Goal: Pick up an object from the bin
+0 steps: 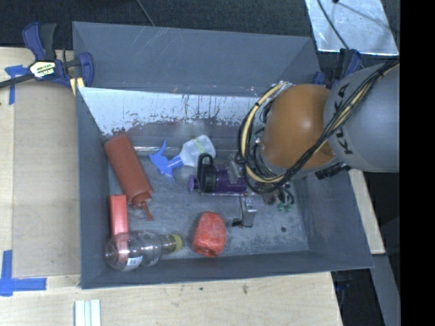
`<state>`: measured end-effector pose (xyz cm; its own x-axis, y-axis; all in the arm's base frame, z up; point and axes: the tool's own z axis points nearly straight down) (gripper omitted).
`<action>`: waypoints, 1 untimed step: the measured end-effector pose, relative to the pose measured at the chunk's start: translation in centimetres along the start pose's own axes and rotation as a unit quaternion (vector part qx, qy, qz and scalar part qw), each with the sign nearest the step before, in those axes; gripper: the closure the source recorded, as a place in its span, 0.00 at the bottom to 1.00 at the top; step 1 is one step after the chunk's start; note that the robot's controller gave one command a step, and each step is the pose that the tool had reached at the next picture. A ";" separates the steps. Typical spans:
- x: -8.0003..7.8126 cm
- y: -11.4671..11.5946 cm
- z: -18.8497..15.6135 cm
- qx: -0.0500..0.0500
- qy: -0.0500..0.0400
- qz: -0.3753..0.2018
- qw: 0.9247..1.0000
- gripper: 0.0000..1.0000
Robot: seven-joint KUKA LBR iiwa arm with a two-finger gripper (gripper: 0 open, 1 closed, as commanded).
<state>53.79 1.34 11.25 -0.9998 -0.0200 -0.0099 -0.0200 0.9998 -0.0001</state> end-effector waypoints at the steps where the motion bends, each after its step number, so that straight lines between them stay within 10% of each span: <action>1: -3.0 0.8 2.2 0.001 -0.009 -0.068 0.998 0.00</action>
Offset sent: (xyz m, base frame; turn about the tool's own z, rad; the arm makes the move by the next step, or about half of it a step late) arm 0.0699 -0.0022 -0.0366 0.0132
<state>56.83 2.20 9.09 -0.9875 -0.1552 -0.0281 -0.1552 0.9879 -0.0056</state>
